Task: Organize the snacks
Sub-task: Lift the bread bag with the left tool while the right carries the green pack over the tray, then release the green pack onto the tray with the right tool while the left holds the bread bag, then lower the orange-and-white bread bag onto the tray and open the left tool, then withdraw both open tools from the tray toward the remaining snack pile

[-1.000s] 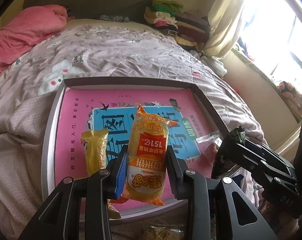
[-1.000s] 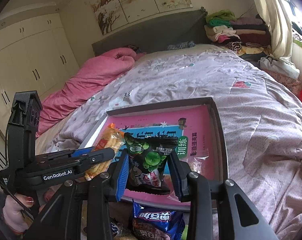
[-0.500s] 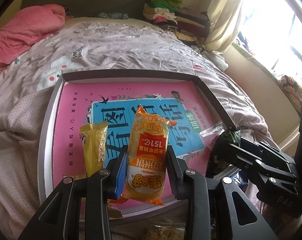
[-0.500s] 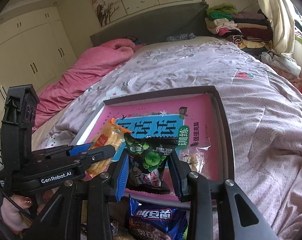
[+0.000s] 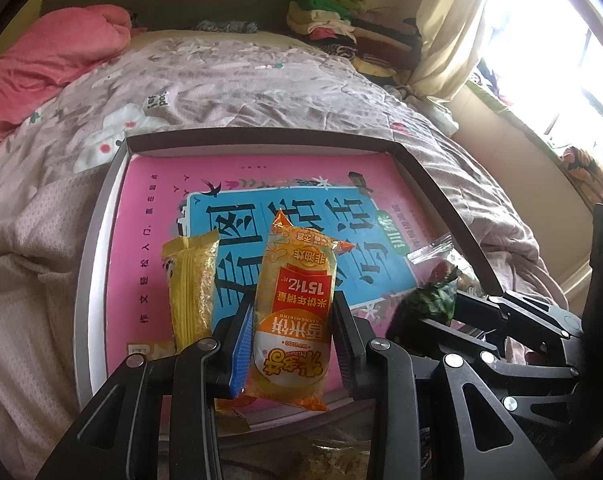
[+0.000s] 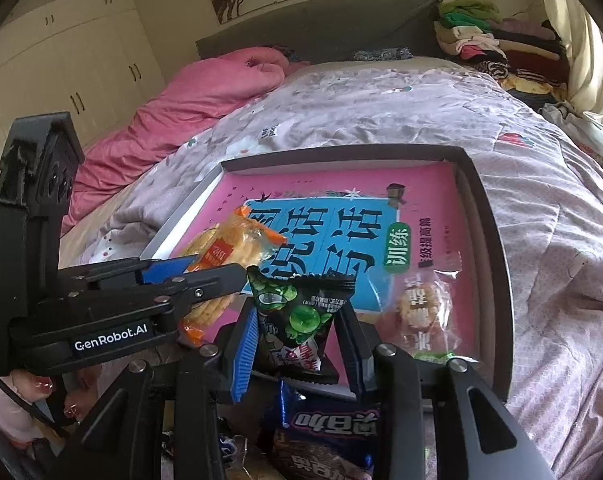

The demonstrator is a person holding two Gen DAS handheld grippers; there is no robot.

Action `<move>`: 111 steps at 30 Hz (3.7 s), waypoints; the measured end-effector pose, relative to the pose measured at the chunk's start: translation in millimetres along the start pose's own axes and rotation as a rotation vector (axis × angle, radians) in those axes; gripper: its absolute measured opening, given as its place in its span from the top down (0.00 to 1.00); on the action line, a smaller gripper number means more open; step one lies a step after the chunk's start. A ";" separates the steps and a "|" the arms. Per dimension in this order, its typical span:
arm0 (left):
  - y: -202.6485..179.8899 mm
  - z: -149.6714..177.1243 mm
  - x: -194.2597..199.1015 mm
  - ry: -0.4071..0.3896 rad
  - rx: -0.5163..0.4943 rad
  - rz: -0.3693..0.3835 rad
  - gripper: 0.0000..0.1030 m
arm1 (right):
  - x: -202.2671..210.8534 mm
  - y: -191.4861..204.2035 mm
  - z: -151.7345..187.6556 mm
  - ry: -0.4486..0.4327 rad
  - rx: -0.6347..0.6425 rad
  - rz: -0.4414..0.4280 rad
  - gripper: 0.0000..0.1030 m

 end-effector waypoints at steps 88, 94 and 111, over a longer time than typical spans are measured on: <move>4.1 7.3 44.9 -0.044 -0.018 -0.061 0.27 | 21.3 -6.2 2.8 -0.049 -0.011 0.013 0.56; 2.7 9.0 52.2 -0.054 -0.026 -0.062 0.27 | 30.9 -5.7 -0.9 -0.085 -0.001 0.009 0.51; 3.9 11.0 64.8 -0.052 -0.016 -0.061 0.21 | 54.1 -22.6 -8.4 -0.160 -0.059 0.018 0.37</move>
Point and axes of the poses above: each gripper's, at about its wrist camera, not at the fingertips, and x roughly against the way its jaws point, y to its left, z to its underside, the point moved 4 cm from there along -x, roughly the way its jaws point, and after that the axes turned 2 degrees about x, right-handed, at the moved point
